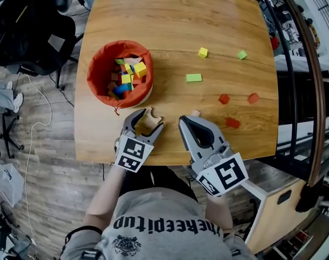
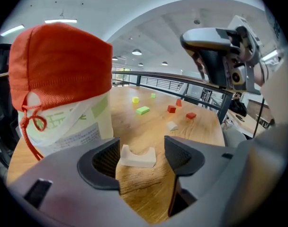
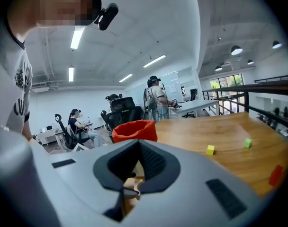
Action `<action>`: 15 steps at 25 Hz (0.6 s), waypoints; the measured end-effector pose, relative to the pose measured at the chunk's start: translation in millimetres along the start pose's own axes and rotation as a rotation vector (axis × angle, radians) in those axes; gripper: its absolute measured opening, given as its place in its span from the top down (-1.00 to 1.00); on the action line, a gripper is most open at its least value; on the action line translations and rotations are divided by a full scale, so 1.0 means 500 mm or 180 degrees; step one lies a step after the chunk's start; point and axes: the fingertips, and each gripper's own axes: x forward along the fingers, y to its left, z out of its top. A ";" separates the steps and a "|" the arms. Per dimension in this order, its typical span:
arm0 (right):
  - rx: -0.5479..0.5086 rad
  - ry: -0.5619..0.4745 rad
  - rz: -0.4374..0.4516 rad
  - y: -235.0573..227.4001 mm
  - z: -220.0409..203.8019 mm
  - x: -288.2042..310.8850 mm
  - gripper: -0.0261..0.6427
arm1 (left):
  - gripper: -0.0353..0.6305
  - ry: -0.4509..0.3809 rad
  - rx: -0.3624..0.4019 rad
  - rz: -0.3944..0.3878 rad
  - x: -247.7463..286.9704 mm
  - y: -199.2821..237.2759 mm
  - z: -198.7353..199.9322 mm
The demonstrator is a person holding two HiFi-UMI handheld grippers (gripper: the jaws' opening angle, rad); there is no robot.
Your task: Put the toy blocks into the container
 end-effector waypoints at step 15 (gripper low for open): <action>0.0031 0.0038 -0.0055 -0.017 -0.007 -0.001 0.89 | -0.01 0.0203 -0.0001 0.0014 0.027 0.004 -0.045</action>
